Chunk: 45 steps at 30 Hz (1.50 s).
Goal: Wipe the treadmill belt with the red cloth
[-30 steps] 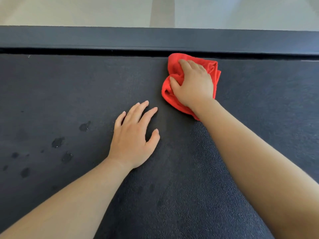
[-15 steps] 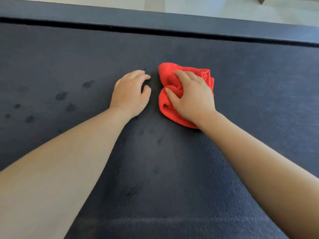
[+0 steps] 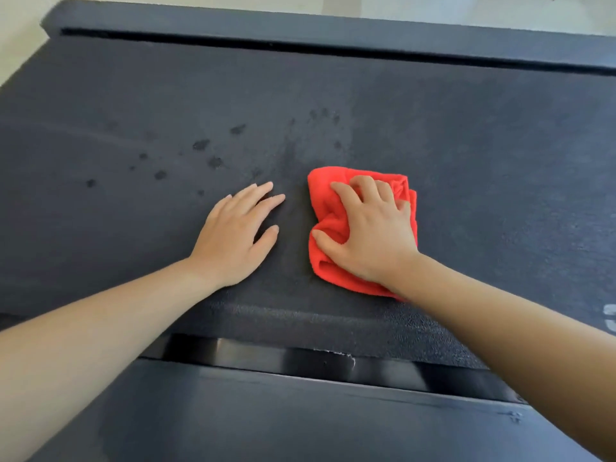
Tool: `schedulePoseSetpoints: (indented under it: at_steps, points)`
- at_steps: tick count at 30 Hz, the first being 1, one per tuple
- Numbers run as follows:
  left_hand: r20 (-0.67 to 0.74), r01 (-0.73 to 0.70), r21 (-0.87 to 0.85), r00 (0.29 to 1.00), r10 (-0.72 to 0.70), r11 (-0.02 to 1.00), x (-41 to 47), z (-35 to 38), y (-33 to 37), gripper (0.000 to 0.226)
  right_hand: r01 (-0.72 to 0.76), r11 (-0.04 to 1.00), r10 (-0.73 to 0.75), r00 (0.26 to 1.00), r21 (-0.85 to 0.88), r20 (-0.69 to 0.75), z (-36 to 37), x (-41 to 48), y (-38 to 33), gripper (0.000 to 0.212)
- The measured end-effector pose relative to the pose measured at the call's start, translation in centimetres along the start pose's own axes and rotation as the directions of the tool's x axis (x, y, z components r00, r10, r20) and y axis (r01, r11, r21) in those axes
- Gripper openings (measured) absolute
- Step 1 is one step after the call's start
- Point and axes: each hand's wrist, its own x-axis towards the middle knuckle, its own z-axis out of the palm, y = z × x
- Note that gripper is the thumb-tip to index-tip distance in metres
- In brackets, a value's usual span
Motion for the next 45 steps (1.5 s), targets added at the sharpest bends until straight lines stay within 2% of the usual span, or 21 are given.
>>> schedulePoseSetpoints:
  at_steps: [6,10,14,21,29,36,41,45]
  points:
    - [-0.027,0.001,0.016,1.000,-0.001,1.000,0.1,0.0,0.1,0.047,0.011,1.000,-0.012,0.999,0.025,0.037,0.3,2.1,-0.6,0.065]
    - [-0.023,0.004,0.016,1.000,-0.004,1.000,0.1,-0.2,0.3,0.047,0.090,0.989,-0.096,0.994,0.117,0.049,-0.5,-1.1,-0.7,0.063]
    - [-0.027,0.000,0.012,1.000,0.000,1.000,0.0,-0.2,0.2,0.048,0.158,0.982,-0.161,0.987,0.104,0.022,-0.2,-4.7,-1.4,0.061]
    - [-0.037,-0.005,0.007,0.999,0.005,1.000,0.0,-0.2,0.1,0.048,0.096,0.995,-0.097,0.994,0.025,0.043,0.0,-1.6,-2.2,0.059]
    - [0.043,-0.043,0.008,0.998,0.043,0.999,-0.8,-0.5,-0.5,0.050,0.139,0.990,-0.138,0.989,0.016,-0.045,0.0,-5.2,-2.2,0.059]
    - [-0.019,-0.029,0.004,0.999,0.030,1.000,-1.6,-0.5,-0.5,0.047,0.048,0.999,-0.048,0.999,0.011,-0.012,0.3,-1.2,-3.0,0.056]
    - [-0.009,-0.028,0.001,1.000,0.028,1.000,-1.6,-0.7,-0.4,0.049,0.079,0.997,-0.079,0.995,0.007,-0.058,0.2,-3.8,-3.1,0.056]
    - [-0.018,-0.013,-0.028,1.000,0.012,1.000,-1.1,-0.7,-0.6,0.052,0.076,0.997,-0.076,0.997,0.019,-0.019,0.3,-3.0,-3.1,0.058]
